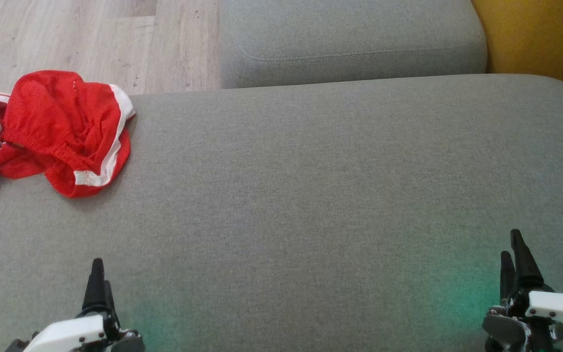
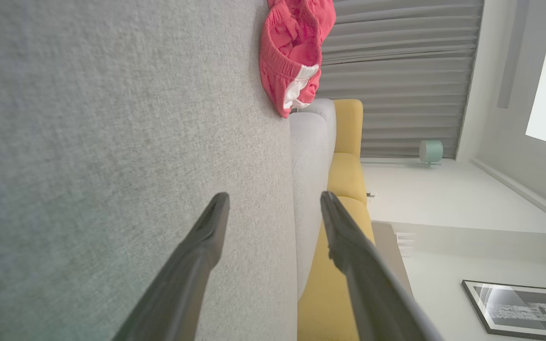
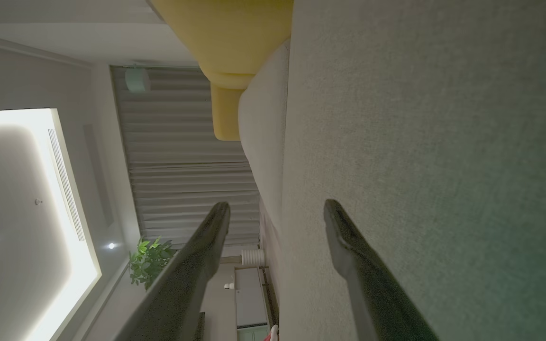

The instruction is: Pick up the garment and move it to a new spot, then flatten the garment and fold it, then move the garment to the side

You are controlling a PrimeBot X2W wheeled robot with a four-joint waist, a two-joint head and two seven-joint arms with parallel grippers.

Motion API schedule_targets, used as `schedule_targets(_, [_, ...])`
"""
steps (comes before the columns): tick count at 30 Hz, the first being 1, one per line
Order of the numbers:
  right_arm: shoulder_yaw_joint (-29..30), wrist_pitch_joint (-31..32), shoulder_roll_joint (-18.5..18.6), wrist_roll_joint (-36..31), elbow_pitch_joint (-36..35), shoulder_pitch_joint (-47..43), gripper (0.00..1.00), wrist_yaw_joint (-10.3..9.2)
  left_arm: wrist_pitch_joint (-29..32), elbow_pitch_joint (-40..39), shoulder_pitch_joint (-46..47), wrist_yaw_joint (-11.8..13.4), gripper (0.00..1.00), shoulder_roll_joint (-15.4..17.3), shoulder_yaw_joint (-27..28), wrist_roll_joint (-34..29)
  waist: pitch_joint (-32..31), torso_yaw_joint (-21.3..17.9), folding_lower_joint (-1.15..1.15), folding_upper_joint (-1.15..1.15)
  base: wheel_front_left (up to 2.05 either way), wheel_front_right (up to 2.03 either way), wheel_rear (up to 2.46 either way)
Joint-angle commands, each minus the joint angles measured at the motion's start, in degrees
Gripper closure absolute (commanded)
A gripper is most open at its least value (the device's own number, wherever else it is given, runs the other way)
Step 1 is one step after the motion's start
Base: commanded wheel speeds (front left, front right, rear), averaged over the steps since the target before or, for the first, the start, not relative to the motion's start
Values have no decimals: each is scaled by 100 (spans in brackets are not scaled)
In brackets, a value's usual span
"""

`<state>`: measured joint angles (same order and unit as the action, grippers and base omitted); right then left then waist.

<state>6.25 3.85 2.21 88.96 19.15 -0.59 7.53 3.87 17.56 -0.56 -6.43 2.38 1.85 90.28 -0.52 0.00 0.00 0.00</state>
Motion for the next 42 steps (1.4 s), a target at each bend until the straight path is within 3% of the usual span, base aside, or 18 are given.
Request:
schedule_targets(1, [-17, -50, 25, -79, -222, 171, 0, -1, -42, -240, 111, 22, 0, 24, 4, -75, -2, 1, 0, 0, 0, 0, 0])
schedule_targets(14, [-140, -252, 30, -1205, -595, 85, 0, -1, -246, -630, 45, 191, 0, 27, -122, -1016, -38, 8, 0, 0, 0, 0, 0])
schedule_targets(25, [-407, -472, 34, -2468, -888, -31, 0, -1, -467, -786, -62, 252, 0, 31, -351, -2436, -63, 14, 0, 0, 0, 0, 0])
schedule_targets(42, [-738, -759, 41, -3915, -888, -141, 0, -2, -755, -896, -252, 356, 0, 38, -561, -3907, -113, 17, 0, 0, 0, 0, 0])
